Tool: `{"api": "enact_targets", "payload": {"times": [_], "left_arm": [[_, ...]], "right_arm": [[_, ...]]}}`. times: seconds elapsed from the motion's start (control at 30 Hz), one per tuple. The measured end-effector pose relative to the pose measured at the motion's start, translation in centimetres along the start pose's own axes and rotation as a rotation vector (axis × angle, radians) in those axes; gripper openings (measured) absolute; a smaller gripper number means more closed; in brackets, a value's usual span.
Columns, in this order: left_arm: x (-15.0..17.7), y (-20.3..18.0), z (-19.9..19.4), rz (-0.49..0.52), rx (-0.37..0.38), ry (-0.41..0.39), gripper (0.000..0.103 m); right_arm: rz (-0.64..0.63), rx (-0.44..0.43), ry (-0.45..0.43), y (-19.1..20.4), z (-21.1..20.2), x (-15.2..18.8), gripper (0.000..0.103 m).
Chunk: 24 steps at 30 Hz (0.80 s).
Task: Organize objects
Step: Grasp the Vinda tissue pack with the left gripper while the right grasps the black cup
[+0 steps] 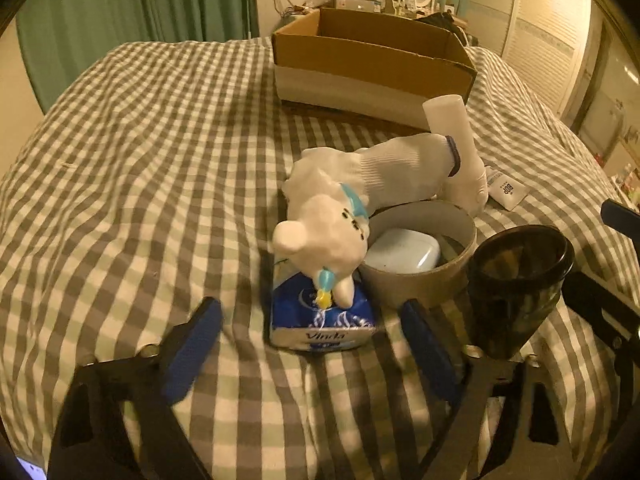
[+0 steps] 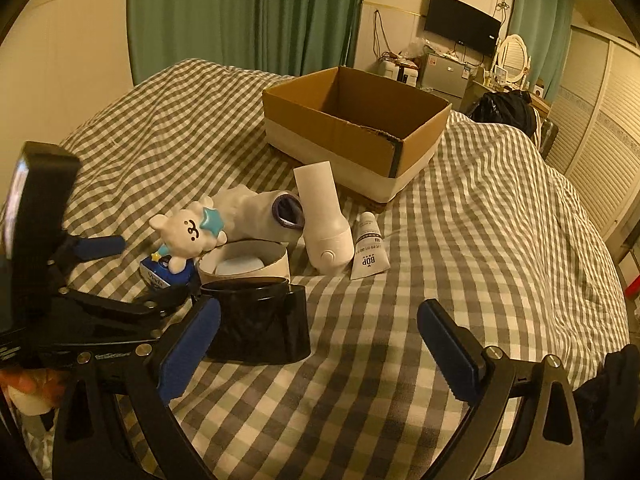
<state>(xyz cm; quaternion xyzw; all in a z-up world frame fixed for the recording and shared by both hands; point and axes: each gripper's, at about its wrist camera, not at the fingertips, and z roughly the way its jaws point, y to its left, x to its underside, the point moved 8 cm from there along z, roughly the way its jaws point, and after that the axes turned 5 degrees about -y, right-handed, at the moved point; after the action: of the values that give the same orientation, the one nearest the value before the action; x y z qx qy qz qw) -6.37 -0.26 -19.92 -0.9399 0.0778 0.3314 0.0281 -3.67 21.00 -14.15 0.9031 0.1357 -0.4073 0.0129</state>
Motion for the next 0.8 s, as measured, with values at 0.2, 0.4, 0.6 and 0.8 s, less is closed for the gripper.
{"api": "enact_targets", "payload": {"times": [0.2, 0.4, 0.6, 0.8], "left_arm": [[0.8, -0.6, 0.9, 0.041, -0.010, 0.032, 0.056], [0.7, 0.0, -0.6, 0.002, 0.009, 0.002, 0.053], [0.6, 0.4, -2.6, -0.014, 0.016, -0.031, 0.052], [0.7, 1.2, -4.0, -0.021, 0.001, -0.051, 0.052]], "right_arm": [[-0.003, -0.001, 0.004, 0.2, 0.1, 0.1, 0.099], [-0.007, -0.010, 0.003, 0.3, 0.0, 0.1, 0.099], [-0.015, -0.037, 0.015, 1.1, 0.4, 0.2, 0.099], [-0.040, -0.074, 0.041, 2.5, 1.4, 0.4, 0.098]]}}
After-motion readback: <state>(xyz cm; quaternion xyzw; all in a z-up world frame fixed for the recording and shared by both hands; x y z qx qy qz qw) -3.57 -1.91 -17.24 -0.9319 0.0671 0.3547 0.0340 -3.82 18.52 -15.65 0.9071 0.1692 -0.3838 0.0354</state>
